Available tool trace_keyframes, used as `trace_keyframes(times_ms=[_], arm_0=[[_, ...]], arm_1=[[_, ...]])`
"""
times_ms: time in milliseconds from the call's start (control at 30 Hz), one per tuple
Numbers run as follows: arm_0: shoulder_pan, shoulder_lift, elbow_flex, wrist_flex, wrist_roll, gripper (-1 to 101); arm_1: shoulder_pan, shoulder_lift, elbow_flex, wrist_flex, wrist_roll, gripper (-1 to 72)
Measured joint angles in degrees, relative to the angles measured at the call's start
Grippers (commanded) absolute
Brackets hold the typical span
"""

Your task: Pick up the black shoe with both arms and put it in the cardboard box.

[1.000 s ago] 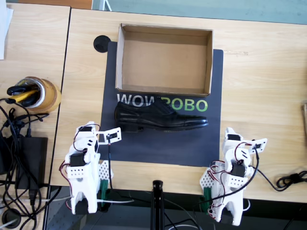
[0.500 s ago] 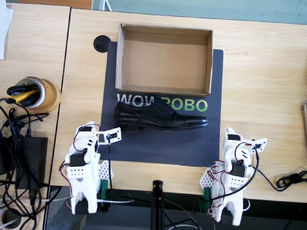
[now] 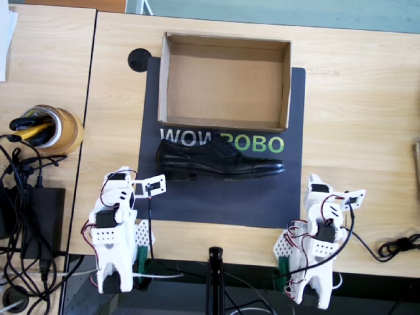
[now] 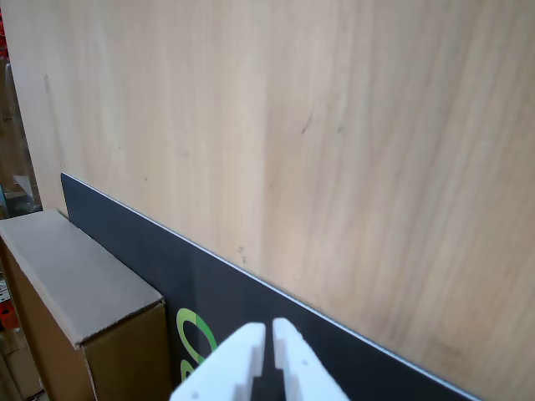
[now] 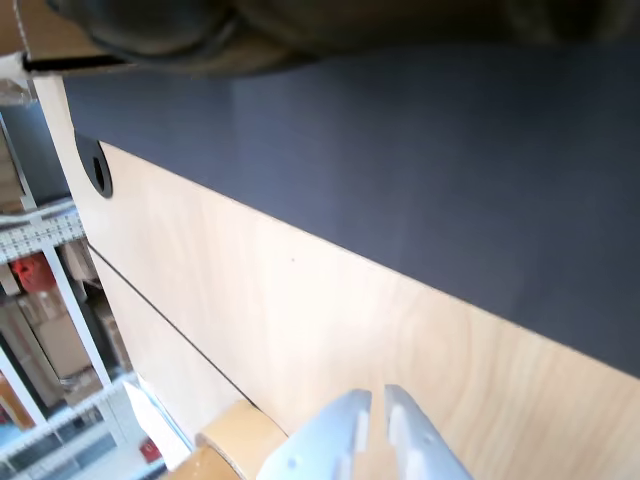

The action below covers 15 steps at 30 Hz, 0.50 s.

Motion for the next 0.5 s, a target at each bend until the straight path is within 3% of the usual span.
trace_keyframes(times_ms=[500], arm_0=[[0.3,0.1,-3.3,2.2,-4.7,0]], arm_1=[[4.7,0.0,-4.7,-0.5,-1.6,-0.2]])
